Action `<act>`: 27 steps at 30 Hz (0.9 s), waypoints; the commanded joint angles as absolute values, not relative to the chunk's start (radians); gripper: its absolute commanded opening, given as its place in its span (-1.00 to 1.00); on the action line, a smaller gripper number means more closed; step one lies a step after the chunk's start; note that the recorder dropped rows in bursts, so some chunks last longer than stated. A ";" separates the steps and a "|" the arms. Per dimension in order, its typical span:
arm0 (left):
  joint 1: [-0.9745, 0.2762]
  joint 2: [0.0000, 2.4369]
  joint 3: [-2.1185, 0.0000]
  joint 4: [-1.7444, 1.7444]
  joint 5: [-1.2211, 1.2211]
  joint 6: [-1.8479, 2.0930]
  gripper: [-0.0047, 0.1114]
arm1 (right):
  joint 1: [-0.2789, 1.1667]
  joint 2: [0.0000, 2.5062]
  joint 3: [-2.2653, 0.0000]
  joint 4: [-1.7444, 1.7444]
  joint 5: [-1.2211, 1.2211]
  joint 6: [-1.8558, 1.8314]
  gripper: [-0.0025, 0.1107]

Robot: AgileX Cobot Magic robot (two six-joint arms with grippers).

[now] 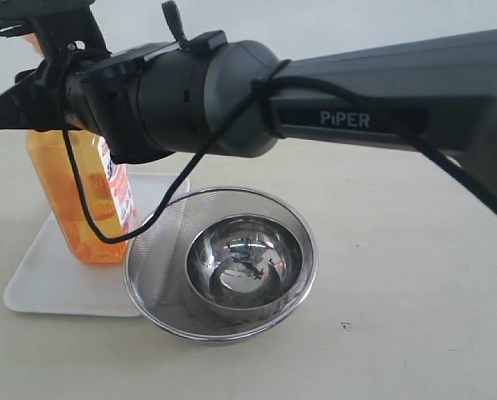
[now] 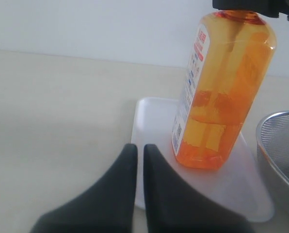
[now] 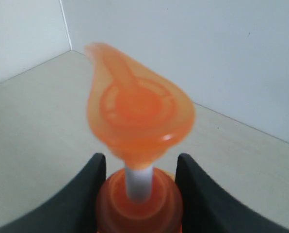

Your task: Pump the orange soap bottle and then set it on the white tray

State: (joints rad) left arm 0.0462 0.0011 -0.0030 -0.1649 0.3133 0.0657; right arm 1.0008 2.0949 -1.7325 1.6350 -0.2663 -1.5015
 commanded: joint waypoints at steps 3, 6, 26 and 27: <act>0.049 0.000 0.000 -0.176 0.312 0.060 -0.84 | 1.001 2.056 -1.746 1.643 -0.287 -1.489 0.04; 0.049 0.000 0.000 -0.176 0.312 0.060 -0.84 | 1.001 2.056 -1.746 1.643 -0.289 -1.489 0.05; 0.049 0.000 0.000 -0.176 0.312 0.060 -0.84 | 1.010 2.056 -1.746 1.700 -0.243 -1.505 0.17; 0.049 0.000 0.000 -0.176 0.312 0.060 -0.84 | 1.010 2.056 -1.746 1.702 -0.248 -1.510 0.24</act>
